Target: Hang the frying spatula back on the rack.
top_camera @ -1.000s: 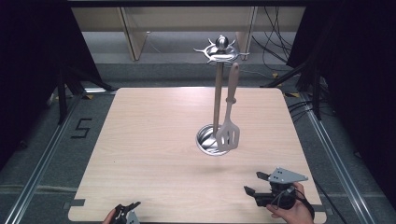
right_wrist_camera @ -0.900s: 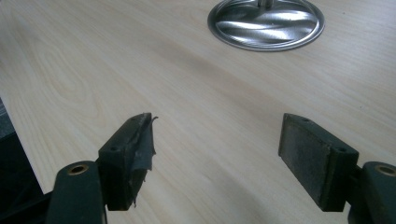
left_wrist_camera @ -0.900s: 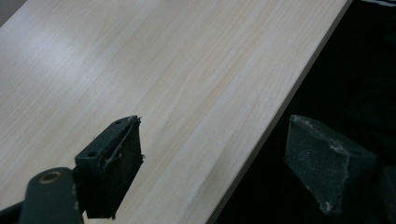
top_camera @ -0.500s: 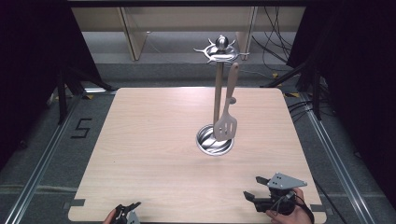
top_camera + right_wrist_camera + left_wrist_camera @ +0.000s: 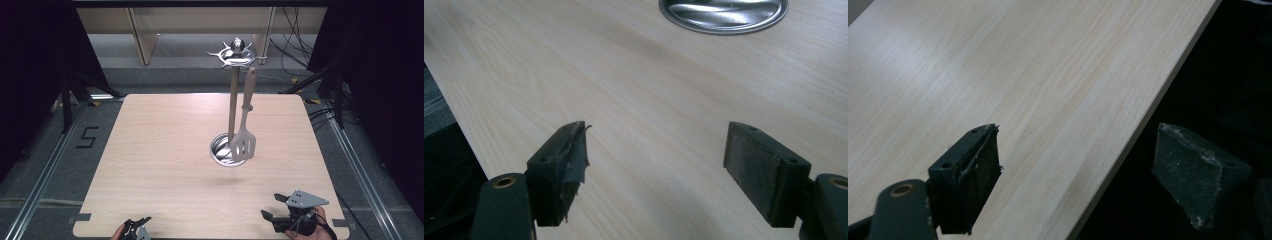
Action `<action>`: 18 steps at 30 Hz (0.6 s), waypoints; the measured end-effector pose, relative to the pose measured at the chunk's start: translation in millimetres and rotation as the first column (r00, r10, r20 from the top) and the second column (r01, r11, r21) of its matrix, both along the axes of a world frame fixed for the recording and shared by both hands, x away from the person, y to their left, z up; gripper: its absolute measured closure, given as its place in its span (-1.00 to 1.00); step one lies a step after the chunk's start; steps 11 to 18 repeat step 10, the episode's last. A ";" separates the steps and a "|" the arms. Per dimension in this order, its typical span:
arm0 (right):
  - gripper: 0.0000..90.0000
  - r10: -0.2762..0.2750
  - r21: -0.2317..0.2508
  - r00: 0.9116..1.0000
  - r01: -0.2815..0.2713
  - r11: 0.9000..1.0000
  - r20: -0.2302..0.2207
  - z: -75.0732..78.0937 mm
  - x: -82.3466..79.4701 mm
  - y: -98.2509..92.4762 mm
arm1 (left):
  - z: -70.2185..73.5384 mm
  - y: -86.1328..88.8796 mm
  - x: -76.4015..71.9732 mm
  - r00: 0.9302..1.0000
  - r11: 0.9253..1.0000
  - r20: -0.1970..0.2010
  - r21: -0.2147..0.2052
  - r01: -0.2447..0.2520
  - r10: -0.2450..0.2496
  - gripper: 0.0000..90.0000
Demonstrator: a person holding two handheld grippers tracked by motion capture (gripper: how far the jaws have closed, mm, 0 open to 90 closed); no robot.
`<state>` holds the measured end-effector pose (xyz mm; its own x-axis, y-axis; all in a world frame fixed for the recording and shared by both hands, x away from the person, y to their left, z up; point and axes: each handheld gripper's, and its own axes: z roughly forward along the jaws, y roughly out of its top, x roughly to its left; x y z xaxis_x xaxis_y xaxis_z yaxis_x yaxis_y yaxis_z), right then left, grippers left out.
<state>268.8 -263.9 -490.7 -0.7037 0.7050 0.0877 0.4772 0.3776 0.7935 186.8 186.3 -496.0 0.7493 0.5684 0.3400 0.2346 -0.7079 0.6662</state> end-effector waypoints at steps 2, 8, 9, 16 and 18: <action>-0.41 0.000 0.001 1.000 0.000 1.000 0.001 -0.4 0.6 -1.0 | -0.2 -0.3 0.0 1.000 1.000 0.006 0.010 -0.008 0.008 -0.60; -0.41 -0.008 -0.001 1.000 0.008 1.000 0.007 -1.8 2.4 -3.2 | 0.1 -0.2 -0.1 1.000 1.000 0.005 0.009 -0.007 0.007 -0.60; -0.41 0.002 0.005 1.000 -0.002 1.000 0.002 -2.2 3.1 -3.2 | 0.1 -0.2 -0.1 1.000 1.000 0.005 0.009 -0.006 0.006 -0.60; -0.41 0.001 0.009 1.000 -0.001 1.000 -0.005 -2.3 2.7 -2.7 | 0.1 -0.3 -0.1 1.000 1.000 0.005 0.009 -0.006 0.006 -0.60; -0.41 0.001 0.009 1.000 -0.001 1.000 -0.005 -2.3 2.7 -2.7 | 0.1 -0.3 -0.1 1.000 1.000 0.005 0.009 -0.006 0.006 -0.60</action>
